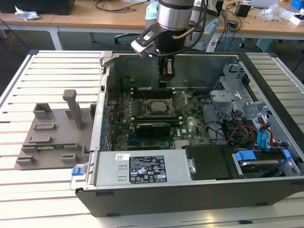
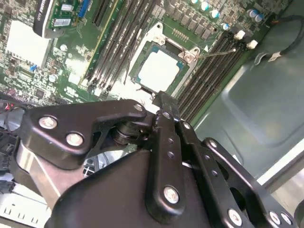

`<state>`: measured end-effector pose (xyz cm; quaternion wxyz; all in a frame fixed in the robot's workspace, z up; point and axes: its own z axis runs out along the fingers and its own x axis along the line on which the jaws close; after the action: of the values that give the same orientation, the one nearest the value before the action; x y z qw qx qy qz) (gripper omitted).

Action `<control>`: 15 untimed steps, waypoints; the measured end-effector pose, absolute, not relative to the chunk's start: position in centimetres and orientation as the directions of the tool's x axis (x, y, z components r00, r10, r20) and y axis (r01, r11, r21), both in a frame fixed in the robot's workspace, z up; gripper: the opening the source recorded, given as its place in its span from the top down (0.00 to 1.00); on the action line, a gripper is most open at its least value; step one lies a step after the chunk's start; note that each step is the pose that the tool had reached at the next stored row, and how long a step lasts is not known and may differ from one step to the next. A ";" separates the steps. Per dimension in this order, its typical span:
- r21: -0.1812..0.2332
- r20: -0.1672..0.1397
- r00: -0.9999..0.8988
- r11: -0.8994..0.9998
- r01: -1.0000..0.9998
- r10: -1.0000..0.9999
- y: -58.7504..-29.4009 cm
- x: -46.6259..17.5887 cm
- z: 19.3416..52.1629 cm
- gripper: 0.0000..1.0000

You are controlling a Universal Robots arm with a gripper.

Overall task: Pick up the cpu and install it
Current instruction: 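Place the cpu into insertion slot, then close the cpu cover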

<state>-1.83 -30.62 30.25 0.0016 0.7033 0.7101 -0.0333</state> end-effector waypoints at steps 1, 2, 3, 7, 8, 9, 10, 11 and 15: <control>-0.045 -0.049 -0.011 0.008 0.999 0.999 -30.6 -1.8 30.5 0.89; -0.045 -0.049 -0.011 0.008 0.999 0.999 -30.6 -1.8 30.5 0.89; -0.045 -0.048 -0.011 0.008 0.999 0.999 -30.6 -1.8 30.5 0.89; -0.045 -0.048 -0.011 0.008 0.999 0.999 -30.6 -1.8 30.5 0.89; -0.045 -0.048 -0.011 0.008 0.999 0.999 -30.6 -1.8 30.5 0.89; -0.045 -0.048 -0.011 0.009 0.999 0.999 -30.6 -1.8 30.5 0.89; -0.045 -0.048 -0.011 0.008 0.999 0.999 -30.6 -1.8 30.5 0.89; -0.045 -0.048 -0.011 0.009 0.999 0.999 -30.6 -1.8 30.5 0.89; -0.045 -0.048 -0.011 0.009 0.999 0.999 -30.6 -1.2 30.5 0.89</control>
<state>-1.19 -30.62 30.52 0.0012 0.7033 0.7101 -0.0328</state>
